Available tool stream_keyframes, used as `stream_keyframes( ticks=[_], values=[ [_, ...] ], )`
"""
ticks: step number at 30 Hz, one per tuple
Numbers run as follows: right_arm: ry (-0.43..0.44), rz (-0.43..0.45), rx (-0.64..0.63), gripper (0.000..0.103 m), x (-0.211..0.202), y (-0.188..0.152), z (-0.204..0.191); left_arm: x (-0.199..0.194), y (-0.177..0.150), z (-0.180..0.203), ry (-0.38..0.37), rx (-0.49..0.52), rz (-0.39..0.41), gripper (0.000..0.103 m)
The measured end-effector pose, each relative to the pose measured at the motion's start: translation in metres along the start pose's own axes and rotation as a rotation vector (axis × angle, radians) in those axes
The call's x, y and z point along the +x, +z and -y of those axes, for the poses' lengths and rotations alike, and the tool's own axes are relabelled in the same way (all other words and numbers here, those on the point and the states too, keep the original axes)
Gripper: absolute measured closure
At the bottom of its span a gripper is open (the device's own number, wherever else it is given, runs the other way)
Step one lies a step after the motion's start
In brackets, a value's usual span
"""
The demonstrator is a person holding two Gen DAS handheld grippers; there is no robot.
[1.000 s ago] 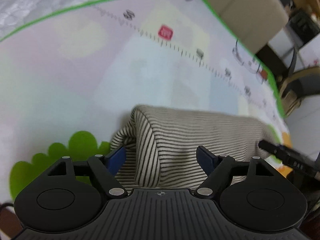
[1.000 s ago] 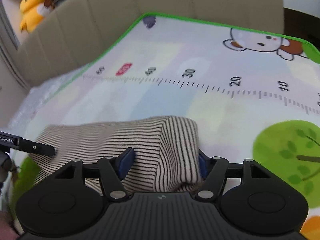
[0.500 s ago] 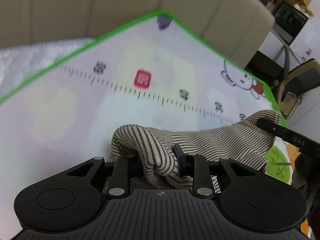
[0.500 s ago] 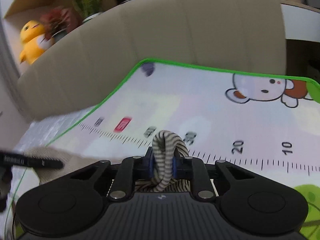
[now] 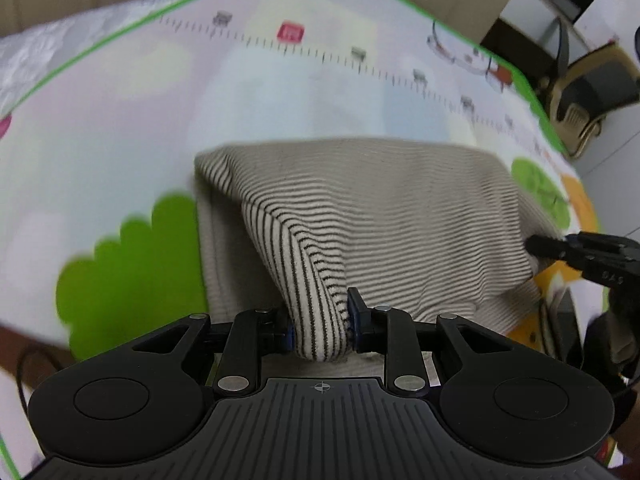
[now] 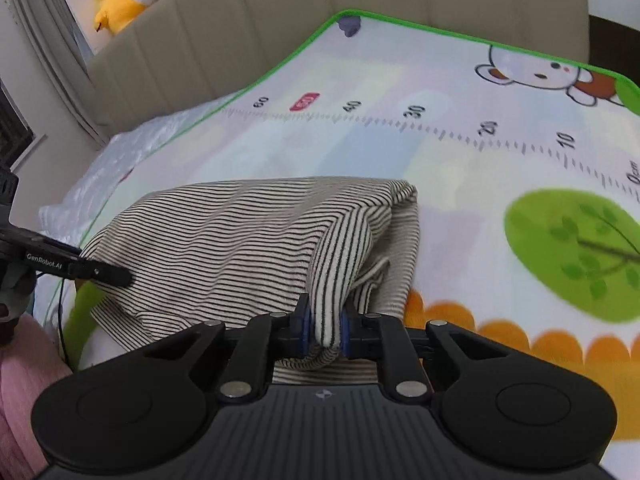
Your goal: Fold clothes
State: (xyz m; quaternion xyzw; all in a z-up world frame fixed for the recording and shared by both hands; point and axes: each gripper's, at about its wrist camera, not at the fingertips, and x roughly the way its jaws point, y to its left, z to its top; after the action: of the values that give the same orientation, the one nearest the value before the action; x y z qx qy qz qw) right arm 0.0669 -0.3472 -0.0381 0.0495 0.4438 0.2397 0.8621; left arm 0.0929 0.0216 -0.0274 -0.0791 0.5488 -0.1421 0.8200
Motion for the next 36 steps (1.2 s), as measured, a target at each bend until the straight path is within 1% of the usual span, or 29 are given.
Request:
stream_keyframes(
  ticks=[5, 6, 7, 8, 9, 10, 11, 12, 13, 14, 15, 16, 17, 18, 19, 20, 21, 23, 24, 26, 27, 28, 29, 30, 31, 33, 35, 36],
  values=[
    [-0.019, -0.017, -0.01, 0.088, 0.003, -0.003, 0.001, -0.002, -0.016, 0.009, 0.015, 0.011, -0.039, 0.076],
    [-0.01, -0.01, 0.005, 0.084, 0.003, -0.002, 0.003, -0.003, -0.017, 0.011, 0.022, 0.015, -0.043, 0.076],
    [-0.001, -0.002, 0.021, 0.083, 0.002, -0.002, 0.004, -0.005, -0.016, 0.01, 0.021, 0.007, -0.038, 0.075],
    [0.0, 0.013, 0.033, 0.08, 0.003, -0.001, 0.005, -0.006, -0.014, 0.009, 0.018, -0.004, -0.031, 0.071],
    [0.002, 0.02, 0.034, 0.07, 0.007, 0.001, 0.005, -0.007, -0.012, 0.007, 0.015, -0.024, -0.016, 0.067],
    [0.003, 0.025, 0.033, 0.051, 0.011, 0.003, 0.005, -0.007, -0.01, 0.006, 0.011, -0.046, 0.0, 0.054],
    [-0.005, 0.016, 0.014, 0.044, 0.017, 0.002, 0.001, -0.003, -0.009, 0.006, 0.005, -0.053, 0.0, 0.037],
    [-0.013, 0.008, -0.006, 0.043, 0.023, 0.001, -0.002, 0.002, -0.007, 0.006, -0.002, -0.057, -0.003, 0.028],
    [-0.022, 0.0, -0.025, 0.043, 0.029, 0.0, -0.006, 0.007, -0.006, 0.006, -0.009, -0.062, -0.007, 0.013],
    [-0.033, -0.001, -0.046, 0.046, 0.033, 0.0, -0.01, 0.012, -0.005, 0.007, -0.017, -0.066, -0.01, 0.012],
    [-0.045, -0.002, -0.066, 0.058, 0.037, -0.001, -0.014, 0.016, -0.006, 0.009, -0.002, -0.065, -0.021, 0.013],
    [-0.059, 0.003, -0.084, 0.066, 0.034, 0.001, -0.017, 0.021, -0.007, 0.011, 0.017, -0.063, -0.032, 0.023],
    [-0.071, 0.008, -0.102, 0.08, 0.031, 0.002, -0.019, 0.022, -0.007, 0.013, 0.037, -0.056, -0.037, 0.049],
    [-0.059, 0.021, -0.11, 0.084, 0.022, 0.006, -0.02, 0.017, -0.006, 0.014, 0.042, -0.054, -0.032, 0.059],
    [-0.038, 0.032, -0.102, 0.086, 0.013, 0.008, -0.018, 0.011, -0.005, 0.015, 0.044, -0.054, -0.024, 0.066],
    [-0.017, 0.044, -0.094, 0.086, 0.005, 0.01, -0.017, 0.001, -0.005, 0.015, 0.033, -0.053, -0.01, 0.072],
    [0.003, 0.054, -0.087, 0.086, -0.003, 0.011, -0.015, -0.009, -0.005, 0.014, 0.02, -0.053, 0.005, 0.074],
    [0.001, 0.043, -0.087, 0.086, -0.004, 0.009, -0.012, -0.023, -0.008, 0.014, 0.009, -0.047, 0.019, 0.074],
    [-0.002, 0.037, -0.087, 0.086, -0.004, 0.007, -0.01, -0.023, -0.012, 0.014, 0.014, -0.045, 0.01, 0.074],
    [-0.037, 0.001, -0.081, 0.086, 0.013, -0.002, -0.004, -0.02, -0.019, 0.015, 0.026, -0.043, -0.014, 0.074],
    [-0.054, -0.017, -0.077, 0.084, 0.021, -0.006, 0.0, -0.013, -0.023, 0.014, 0.054, -0.046, -0.034, 0.073],
    [-0.07, -0.033, -0.074, 0.083, 0.028, -0.009, 0.003, -0.005, -0.028, 0.013, 0.086, -0.049, -0.056, 0.07],
    [-0.068, -0.026, -0.069, 0.083, 0.026, -0.008, 0.002, 0.003, -0.032, 0.012, 0.117, -0.052, -0.078, 0.065],
    [-0.066, -0.019, -0.065, 0.082, 0.024, -0.006, 0.002, -0.001, -0.032, 0.015, 0.129, -0.045, -0.063, 0.063],
    [-0.063, -0.013, -0.06, 0.078, 0.022, -0.004, 0.002, -0.007, -0.031, 0.019, 0.137, -0.035, -0.041, 0.062],
    [-0.059, 0.002, -0.052, 0.075, 0.018, -0.001, 0.001, -0.019, -0.029, 0.027, 0.152, -0.016, 0.004, 0.057],
    [-0.06, 0.054, -0.065, 0.069, 0.005, 0.011, 0.001, -0.031, -0.028, 0.035, 0.167, 0.003, 0.048, 0.035],
    [-0.064, 0.084, -0.071, 0.065, -0.001, 0.018, 0.002, -0.033, -0.03, 0.039, 0.129, -0.008, 0.039, 0.031]
  ],
)
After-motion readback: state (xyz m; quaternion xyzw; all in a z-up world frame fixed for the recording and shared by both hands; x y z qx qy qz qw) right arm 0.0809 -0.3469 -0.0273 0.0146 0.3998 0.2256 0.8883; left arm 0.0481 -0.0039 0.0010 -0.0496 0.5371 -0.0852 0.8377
